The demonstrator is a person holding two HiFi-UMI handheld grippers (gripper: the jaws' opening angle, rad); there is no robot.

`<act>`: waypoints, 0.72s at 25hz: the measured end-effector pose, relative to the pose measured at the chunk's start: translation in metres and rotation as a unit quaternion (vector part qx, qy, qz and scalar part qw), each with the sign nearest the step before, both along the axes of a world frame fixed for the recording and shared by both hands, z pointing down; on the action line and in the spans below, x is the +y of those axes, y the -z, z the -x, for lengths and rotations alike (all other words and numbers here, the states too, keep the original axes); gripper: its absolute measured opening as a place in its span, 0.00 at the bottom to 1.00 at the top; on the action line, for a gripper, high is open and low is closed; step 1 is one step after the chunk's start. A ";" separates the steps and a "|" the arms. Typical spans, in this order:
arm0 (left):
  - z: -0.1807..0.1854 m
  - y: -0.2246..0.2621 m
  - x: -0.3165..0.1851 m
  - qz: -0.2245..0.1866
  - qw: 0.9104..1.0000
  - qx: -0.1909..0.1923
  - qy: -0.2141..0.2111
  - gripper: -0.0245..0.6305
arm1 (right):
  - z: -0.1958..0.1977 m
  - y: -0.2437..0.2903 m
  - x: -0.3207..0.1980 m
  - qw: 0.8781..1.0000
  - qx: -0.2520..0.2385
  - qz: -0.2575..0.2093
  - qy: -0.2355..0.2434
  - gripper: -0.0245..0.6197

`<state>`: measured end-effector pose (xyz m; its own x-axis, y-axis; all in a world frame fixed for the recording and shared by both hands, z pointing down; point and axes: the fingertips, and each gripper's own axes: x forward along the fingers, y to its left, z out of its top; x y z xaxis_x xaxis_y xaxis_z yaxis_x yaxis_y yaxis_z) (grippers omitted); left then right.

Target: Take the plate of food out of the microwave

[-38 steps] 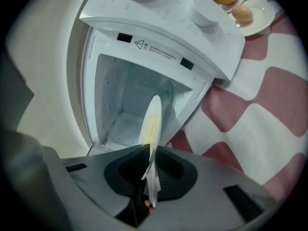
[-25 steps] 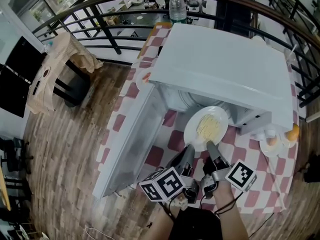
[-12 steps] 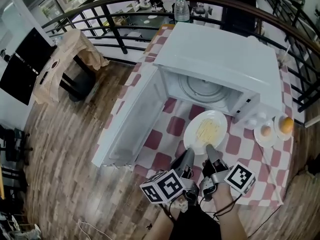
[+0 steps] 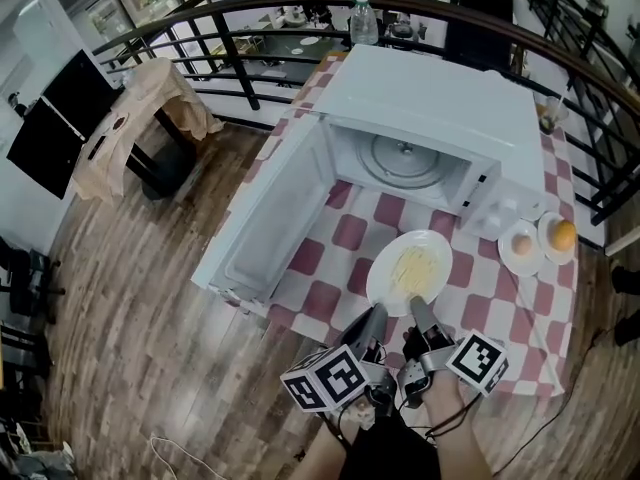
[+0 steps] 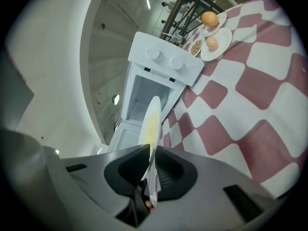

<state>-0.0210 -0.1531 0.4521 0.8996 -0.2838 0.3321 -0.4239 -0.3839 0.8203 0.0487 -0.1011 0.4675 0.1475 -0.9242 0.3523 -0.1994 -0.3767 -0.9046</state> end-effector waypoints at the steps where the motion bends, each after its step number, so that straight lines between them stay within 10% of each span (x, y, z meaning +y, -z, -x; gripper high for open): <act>1: 0.003 0.000 0.003 0.000 1.000 -0.001 0.000 0.15 | 0.003 -0.001 0.004 1.000 -0.001 0.001 0.001 0.11; 18: 0.039 -0.006 0.043 0.006 1.000 -0.002 0.002 0.15 | 0.038 -0.006 0.042 1.000 -0.007 0.000 0.003 0.11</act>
<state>-0.0596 -0.1097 0.4583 0.8973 -0.2833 0.3387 -0.4284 -0.3729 0.8230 0.0107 -0.0591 0.4732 0.1379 -0.9252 0.3536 -0.1895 -0.3750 -0.9074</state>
